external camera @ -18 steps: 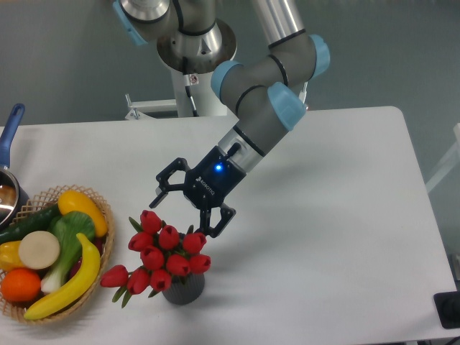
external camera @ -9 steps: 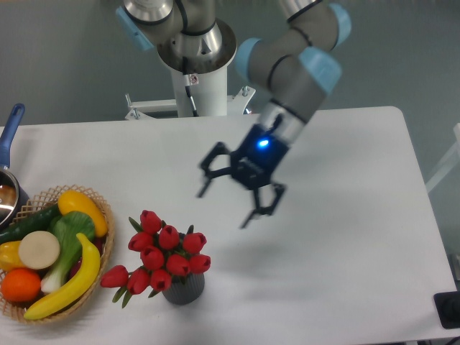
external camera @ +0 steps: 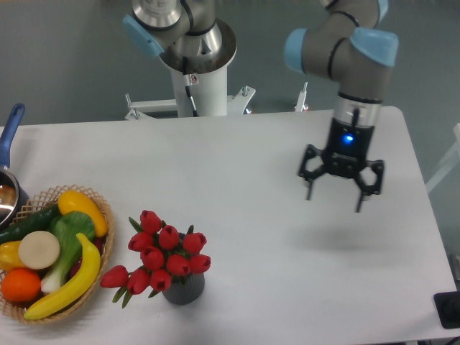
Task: Insert the flowers into the vase
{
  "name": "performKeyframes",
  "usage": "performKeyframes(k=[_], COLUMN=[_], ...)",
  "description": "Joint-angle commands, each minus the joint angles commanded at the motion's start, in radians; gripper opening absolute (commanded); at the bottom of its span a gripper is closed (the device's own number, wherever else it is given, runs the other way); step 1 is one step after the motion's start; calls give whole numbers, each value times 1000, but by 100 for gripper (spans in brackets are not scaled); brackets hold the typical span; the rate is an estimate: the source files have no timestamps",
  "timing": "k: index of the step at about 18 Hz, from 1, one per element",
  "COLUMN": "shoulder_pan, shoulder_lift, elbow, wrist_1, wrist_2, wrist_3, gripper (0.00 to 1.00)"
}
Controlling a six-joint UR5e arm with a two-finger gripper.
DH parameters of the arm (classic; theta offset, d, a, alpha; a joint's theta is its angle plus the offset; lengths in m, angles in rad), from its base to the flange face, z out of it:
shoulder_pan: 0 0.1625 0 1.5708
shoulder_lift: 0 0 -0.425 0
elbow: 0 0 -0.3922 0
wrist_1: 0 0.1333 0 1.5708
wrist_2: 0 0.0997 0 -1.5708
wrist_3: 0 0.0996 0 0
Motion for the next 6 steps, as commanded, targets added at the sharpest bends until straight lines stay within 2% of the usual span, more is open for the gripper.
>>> performKeyframes(k=[1, 6], shoulder_pan=[-17, -12], shoulder_lift=[-2, -3], elbow=[-3, -40], wrist_1=[2, 3], wrist_2=[37, 48], wrist_3=[3, 78], gripper=[100, 100])
